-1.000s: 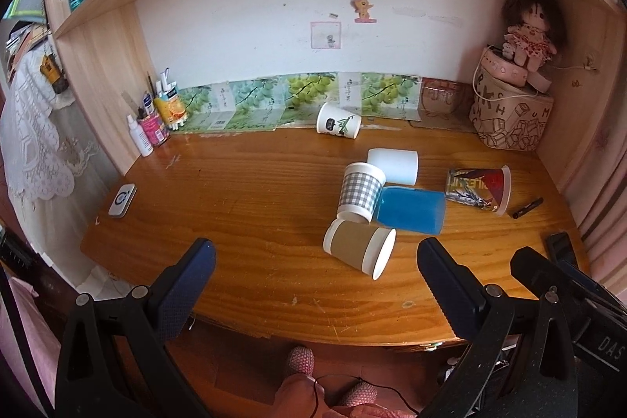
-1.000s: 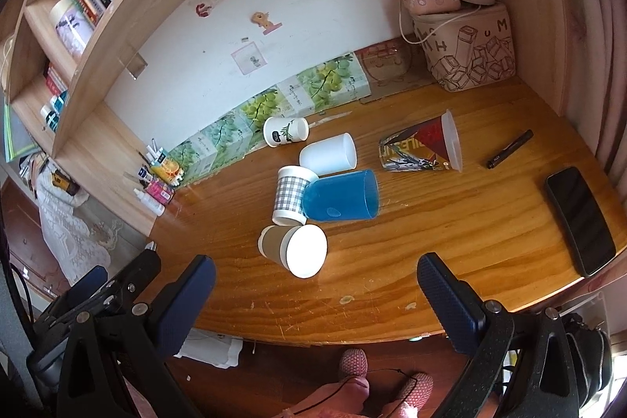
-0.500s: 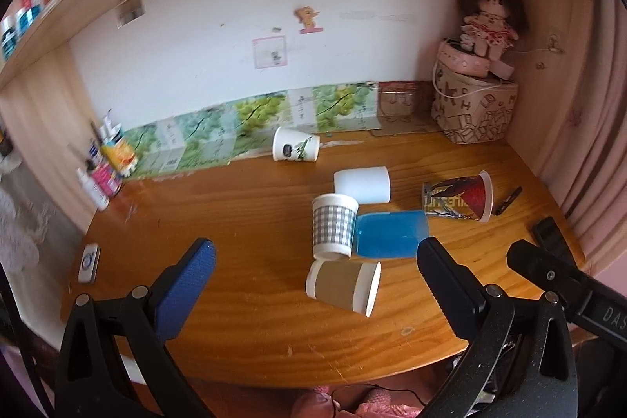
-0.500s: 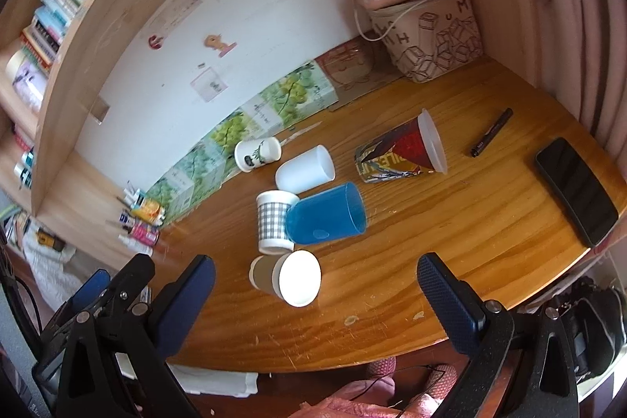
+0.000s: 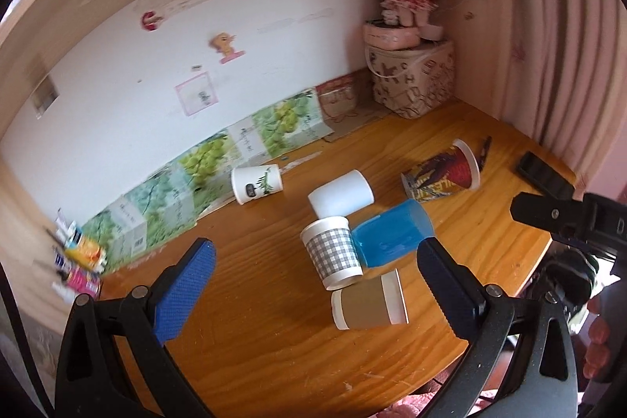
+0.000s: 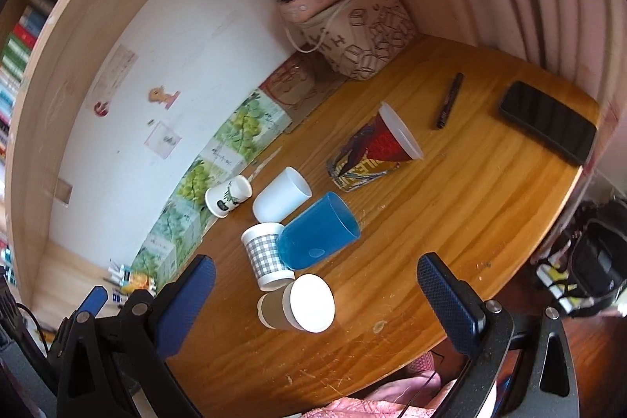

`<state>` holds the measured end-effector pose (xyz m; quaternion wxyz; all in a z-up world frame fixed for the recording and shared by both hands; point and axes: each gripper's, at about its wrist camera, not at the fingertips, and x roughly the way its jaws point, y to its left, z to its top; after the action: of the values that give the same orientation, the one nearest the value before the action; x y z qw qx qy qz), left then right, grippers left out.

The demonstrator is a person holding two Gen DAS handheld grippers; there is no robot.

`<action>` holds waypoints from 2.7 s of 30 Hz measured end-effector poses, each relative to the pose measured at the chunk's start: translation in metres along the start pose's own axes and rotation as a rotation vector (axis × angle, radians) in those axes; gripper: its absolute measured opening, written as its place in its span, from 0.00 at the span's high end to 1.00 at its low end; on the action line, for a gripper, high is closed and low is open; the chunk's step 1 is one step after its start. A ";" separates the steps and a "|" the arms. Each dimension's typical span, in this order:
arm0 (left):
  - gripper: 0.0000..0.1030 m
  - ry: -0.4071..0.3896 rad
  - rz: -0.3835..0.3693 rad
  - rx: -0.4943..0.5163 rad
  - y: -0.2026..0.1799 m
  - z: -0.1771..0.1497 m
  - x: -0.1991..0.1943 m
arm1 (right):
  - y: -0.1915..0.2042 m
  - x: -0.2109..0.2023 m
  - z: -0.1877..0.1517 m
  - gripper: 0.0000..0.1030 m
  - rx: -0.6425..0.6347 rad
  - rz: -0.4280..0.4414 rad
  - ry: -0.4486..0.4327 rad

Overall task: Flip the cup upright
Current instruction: 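Move the right tool toward the tipped brown-sleeved paper cup, then close the left gripper on the brown-sleeved paper cup's base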

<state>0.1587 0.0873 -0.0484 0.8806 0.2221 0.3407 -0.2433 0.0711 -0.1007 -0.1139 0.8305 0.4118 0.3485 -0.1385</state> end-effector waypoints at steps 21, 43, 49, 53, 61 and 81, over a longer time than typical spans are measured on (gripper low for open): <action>0.01 0.131 -0.362 0.530 -0.024 -0.032 0.060 | -0.033 0.022 -0.082 0.00 0.408 -0.052 0.157; 0.01 0.312 -0.340 0.854 -0.071 -0.071 0.114 | -0.063 0.026 -0.126 0.00 0.599 -0.011 0.216; 0.01 0.340 -0.312 0.898 -0.076 -0.078 0.127 | -0.061 0.029 -0.125 0.00 0.587 -0.022 0.239; 0.01 0.373 -0.285 0.923 -0.080 -0.082 0.136 | -0.060 0.031 -0.125 0.00 0.575 -0.033 0.256; 0.04 0.417 -0.283 0.945 -0.088 -0.081 0.147 | -0.062 0.034 -0.123 0.00 0.570 -0.044 0.282; 0.30 0.732 -0.243 0.667 -0.084 -0.056 0.187 | -0.079 0.040 -0.072 0.00 0.481 0.011 0.386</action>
<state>0.2041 0.0005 -0.2373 0.5501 0.5206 0.5539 -0.3459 0.0254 -0.0920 -0.2181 0.6285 0.6173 0.4546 -0.1318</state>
